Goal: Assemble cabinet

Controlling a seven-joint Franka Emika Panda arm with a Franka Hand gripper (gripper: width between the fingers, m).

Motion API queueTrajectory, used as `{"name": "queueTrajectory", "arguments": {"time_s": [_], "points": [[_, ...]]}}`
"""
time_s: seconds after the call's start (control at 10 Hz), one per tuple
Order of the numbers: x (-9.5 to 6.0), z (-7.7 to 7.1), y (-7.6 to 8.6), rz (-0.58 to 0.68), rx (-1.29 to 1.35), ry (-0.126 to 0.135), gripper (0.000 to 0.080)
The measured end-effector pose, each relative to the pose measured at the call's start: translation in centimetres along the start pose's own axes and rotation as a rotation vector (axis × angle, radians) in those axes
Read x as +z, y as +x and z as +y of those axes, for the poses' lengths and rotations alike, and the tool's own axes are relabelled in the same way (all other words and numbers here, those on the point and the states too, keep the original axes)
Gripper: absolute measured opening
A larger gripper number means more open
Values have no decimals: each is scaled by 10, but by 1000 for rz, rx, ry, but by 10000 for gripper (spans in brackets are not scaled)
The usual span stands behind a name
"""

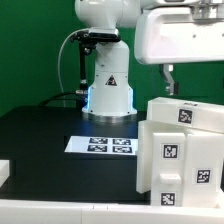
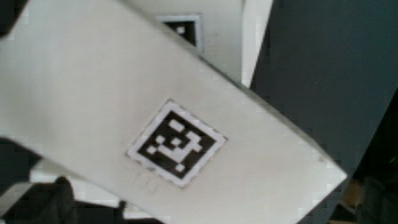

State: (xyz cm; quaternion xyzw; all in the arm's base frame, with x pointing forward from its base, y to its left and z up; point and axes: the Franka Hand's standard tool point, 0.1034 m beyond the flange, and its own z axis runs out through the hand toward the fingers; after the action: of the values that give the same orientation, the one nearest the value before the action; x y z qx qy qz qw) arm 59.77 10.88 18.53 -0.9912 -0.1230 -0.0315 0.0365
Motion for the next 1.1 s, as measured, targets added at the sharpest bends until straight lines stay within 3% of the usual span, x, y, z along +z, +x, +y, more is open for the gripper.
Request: {"name": "queueTrajectory", "arguments": {"time_s": [0.4,0.5,0.7,0.9,1.1], "points": [[1,5,-1,0,-282,-13,796],[5,4,-2,3,-413,-28,796],[12,10,-7,-11,-586,-32,796],[28,16,-8,-16,-632,-43,796],[31,17,-8,-15,-574,-47,787]]}}
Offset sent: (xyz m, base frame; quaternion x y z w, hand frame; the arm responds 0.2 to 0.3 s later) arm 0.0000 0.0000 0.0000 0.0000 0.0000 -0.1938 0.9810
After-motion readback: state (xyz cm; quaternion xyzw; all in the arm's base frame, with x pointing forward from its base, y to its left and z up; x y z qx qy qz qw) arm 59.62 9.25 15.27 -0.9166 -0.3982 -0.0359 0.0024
